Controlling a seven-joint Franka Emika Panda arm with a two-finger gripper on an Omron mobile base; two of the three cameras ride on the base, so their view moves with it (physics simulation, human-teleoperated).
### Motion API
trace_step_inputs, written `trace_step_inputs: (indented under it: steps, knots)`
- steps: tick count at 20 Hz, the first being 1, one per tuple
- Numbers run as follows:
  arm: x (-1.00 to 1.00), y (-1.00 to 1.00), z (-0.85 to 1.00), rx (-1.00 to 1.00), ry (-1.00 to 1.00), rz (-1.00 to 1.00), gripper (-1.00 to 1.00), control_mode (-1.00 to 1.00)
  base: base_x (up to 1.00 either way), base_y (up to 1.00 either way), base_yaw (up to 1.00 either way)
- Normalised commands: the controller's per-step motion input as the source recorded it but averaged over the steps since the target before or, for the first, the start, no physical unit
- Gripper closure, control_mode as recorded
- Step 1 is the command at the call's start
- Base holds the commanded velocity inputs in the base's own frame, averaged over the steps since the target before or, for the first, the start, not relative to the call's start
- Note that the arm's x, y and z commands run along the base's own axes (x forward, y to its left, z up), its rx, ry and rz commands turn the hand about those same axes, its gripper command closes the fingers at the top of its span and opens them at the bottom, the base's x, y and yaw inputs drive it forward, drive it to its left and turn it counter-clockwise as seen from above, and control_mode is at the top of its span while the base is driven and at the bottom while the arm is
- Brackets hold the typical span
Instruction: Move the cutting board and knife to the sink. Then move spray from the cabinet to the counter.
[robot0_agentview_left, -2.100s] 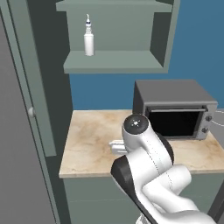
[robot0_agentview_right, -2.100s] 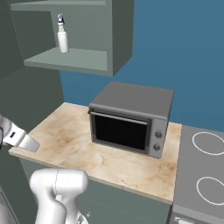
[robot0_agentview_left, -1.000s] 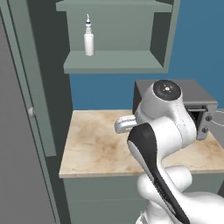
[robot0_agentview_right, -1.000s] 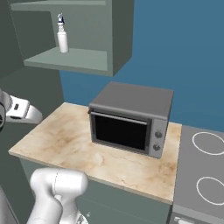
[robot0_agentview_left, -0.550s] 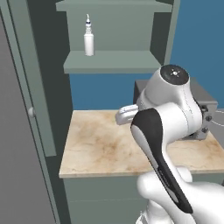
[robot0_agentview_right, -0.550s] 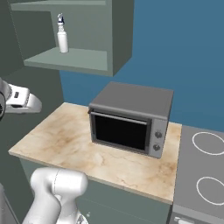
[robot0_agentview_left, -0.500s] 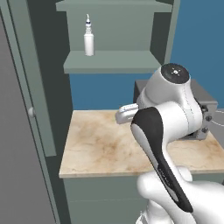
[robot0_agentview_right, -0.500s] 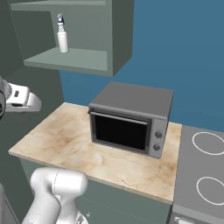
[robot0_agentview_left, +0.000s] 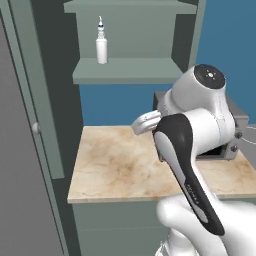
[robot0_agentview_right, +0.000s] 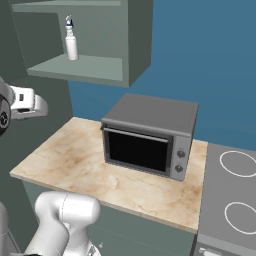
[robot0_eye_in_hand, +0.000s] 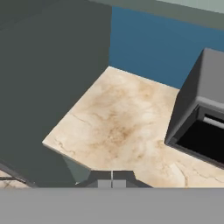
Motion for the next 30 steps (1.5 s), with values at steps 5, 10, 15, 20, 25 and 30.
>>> trace_step_inputs:
  steps: [5, 10, 15, 20, 25, 30]
  knots:
    - [0.05, 0.0, 0.2, 0.0, -0.15, 0.14, 1.0, -1.0, 0.0, 0.0, 0.0]
    - [0.03, 0.0, 0.26, 0.0, -0.18, 0.08, 1.0, -1.0, 0.0, 0.0, 0.0]
    - [0.1, 0.0, 0.25, 0.0, -0.16, 0.08, 1.0, -1.0, 0.0, 0.0, 0.0]
    - [0.13, -0.01, 0.21, 0.0, -0.14, 0.12, 1.0, -1.0, 0.0, 0.0, 0.0]
    - [0.2, 0.0, 0.2, 0.0, -0.12, 0.11, 1.0, -1.0, 0.0, 0.0, 0.0]
    - [0.23, 0.0, 0.36, 0.0, -0.09, 0.0, 1.0, -1.0, 0.0, 0.0, 0.0]
